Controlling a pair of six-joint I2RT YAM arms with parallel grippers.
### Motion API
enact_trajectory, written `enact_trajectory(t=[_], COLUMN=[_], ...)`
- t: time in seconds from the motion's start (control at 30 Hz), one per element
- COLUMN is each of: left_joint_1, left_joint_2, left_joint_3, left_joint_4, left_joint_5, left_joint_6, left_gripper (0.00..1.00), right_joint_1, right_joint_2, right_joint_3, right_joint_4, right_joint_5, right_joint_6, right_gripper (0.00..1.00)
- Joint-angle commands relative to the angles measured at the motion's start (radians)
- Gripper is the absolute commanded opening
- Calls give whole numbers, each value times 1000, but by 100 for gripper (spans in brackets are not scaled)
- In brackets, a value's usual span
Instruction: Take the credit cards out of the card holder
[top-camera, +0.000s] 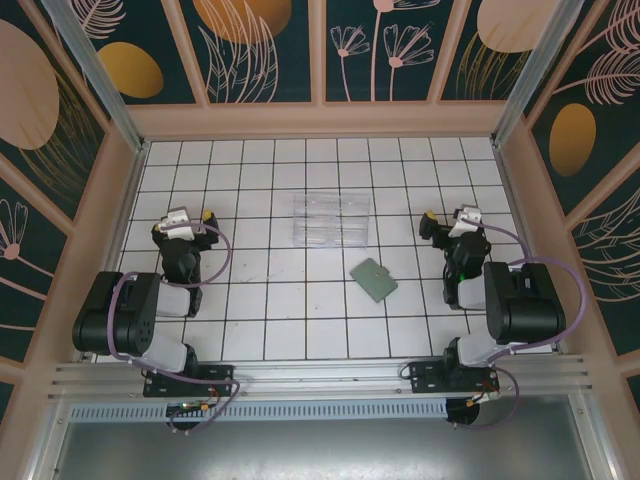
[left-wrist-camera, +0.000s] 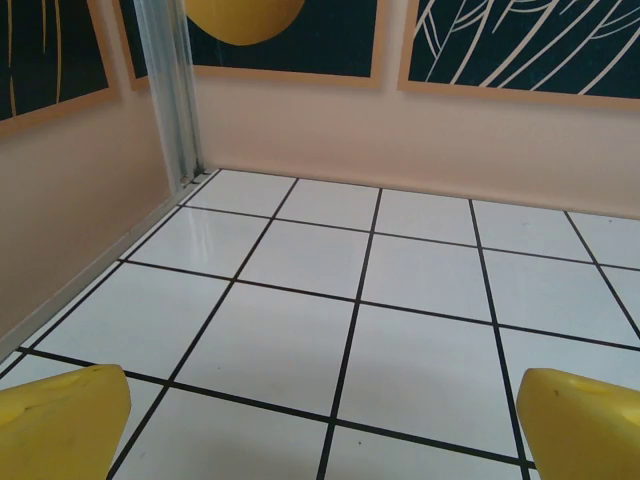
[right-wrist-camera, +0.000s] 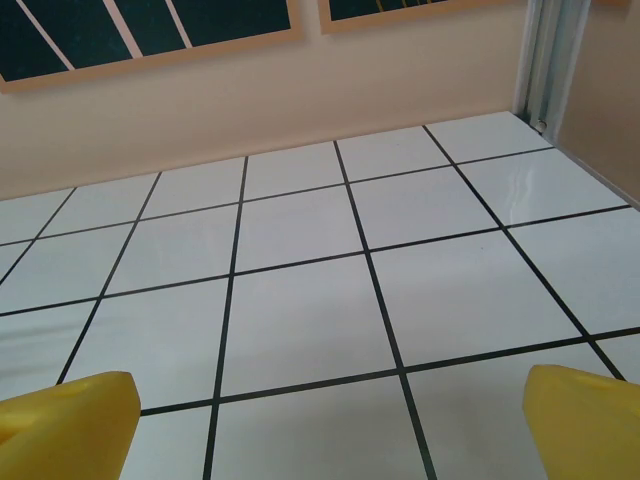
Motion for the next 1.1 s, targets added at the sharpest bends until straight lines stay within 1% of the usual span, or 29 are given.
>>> enact_trajectory(t=[0.0, 0.67, 0.73, 0.77, 0.83, 0.87, 0.9, 0.93, 1.0, 1.07], left_joint_1=[6, 6, 6, 5, -1, -5, -10, -12, -24, -58], left_joint_2=[4, 3, -11, -44, -142, -193, -243, -285, -376, -437], left_joint_3=[-7, -9, -13, -3, 54, 88, 118, 138, 180, 217], left_joint_4=[41, 41, 45, 0, -202, -318, -413, -485, -639, -775], left_joint_5=[11, 12, -2, -2, -17, -43, -72, -79, -35, -16], left_joint_6=[10, 9, 12, 12, 6, -9, -39, -73, -149, -219], left_gripper=[99, 99, 99, 99, 99, 99, 99, 98, 93, 91], right_joint_1=[-4, -4, -4, 2, 25, 38, 48, 57, 75, 97], right_joint_2=[8, 9, 7, -3, -55, -90, -123, -152, -204, -255], right_joint_3=[-8, -10, -10, -8, 5, 22, 52, 81, 138, 168], right_joint_4=[46, 46, 50, 37, -19, -83, -174, -261, -460, -622], right_joint_5=[-11, -14, -12, -2, 22, 54, 73, 77, 81, 72], right_joint_6=[-17, -17, -19, -22, -39, -45, -46, -43, -30, -10], right_gripper=[99, 99, 99, 99, 99, 99, 99, 99, 99, 96])
